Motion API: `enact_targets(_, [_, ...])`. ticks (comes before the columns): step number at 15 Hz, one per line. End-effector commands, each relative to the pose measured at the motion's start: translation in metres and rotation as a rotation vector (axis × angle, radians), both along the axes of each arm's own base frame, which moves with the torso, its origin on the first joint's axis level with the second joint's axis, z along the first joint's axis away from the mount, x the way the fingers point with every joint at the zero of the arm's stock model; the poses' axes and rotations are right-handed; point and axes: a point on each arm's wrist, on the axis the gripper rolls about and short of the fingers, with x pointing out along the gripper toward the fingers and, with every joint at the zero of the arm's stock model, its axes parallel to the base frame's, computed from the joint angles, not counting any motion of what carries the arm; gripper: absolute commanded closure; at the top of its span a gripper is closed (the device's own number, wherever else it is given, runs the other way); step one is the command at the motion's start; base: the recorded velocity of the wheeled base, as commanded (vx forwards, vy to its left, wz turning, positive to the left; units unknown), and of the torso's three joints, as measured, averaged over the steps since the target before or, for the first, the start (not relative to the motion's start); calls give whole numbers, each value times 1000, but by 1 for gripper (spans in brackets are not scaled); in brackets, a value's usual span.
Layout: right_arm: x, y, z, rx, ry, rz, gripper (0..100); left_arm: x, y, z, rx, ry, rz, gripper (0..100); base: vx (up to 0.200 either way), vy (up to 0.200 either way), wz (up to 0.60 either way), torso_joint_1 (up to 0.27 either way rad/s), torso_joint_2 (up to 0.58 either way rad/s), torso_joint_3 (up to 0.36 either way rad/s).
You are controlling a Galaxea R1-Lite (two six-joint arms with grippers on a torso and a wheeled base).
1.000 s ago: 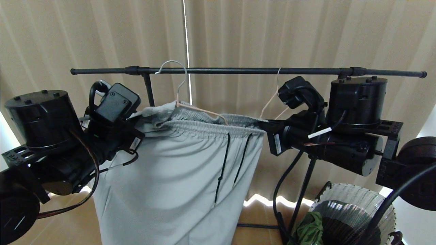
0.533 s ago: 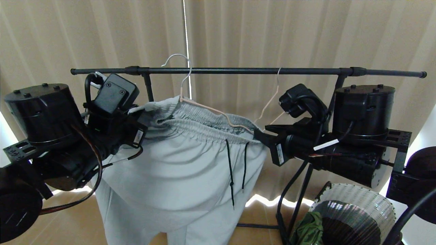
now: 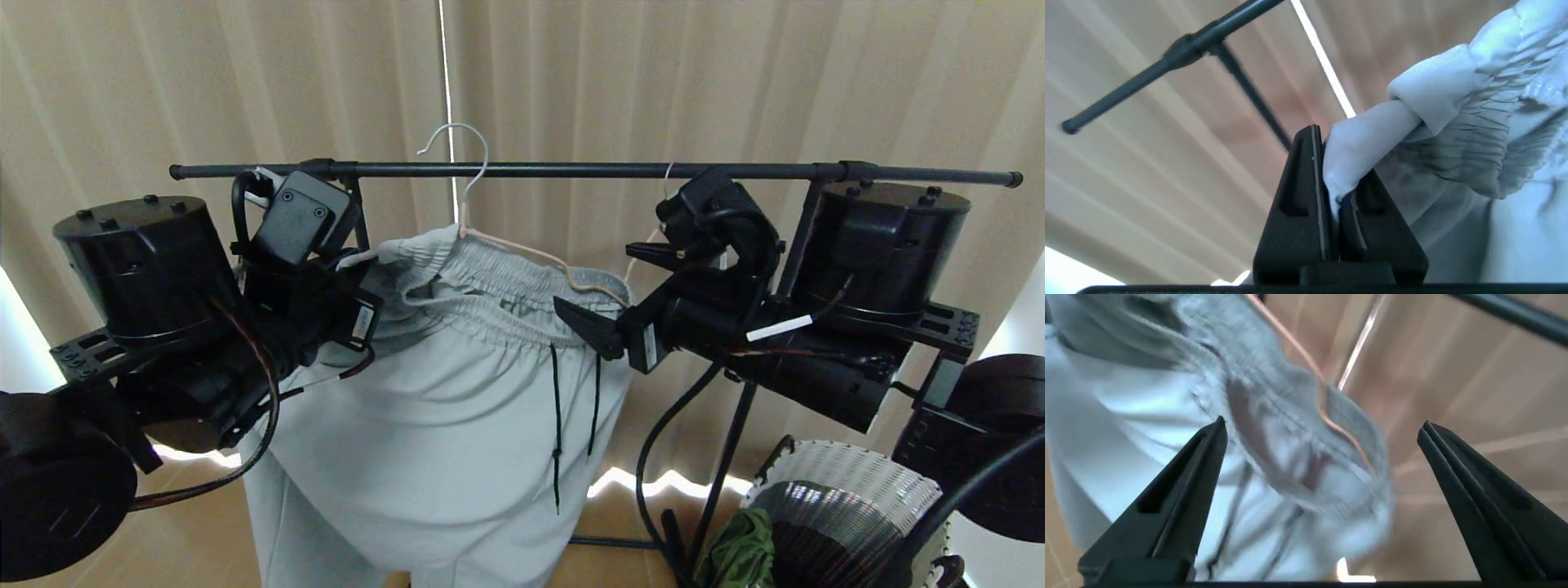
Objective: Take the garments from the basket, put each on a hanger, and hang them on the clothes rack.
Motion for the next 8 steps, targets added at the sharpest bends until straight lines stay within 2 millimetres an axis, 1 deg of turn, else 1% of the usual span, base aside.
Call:
enact_targets(1, [17, 11, -9, -23, -42, -9, 0, -4, -7, 0, -4, 1, -27, 100, 0, 0, 0, 0, 0, 0])
enact_targets(3, [32, 10, -13, -47, -88, -54, 0, -6, -10, 1, -5, -2, -43, 100, 0, 0, 0, 0, 0, 0])
enact_targets(5, [41, 11, -12, -56, -112, -101, 0, -10, -11, 2, -8, -6, -52, 100, 0, 0, 0, 0, 0, 0])
enact_targets(8, [42, 8, -11, -63, -119, -113, 0, -10, -11, 2, -7, -4, -55, 100, 0, 0, 0, 0, 0, 0])
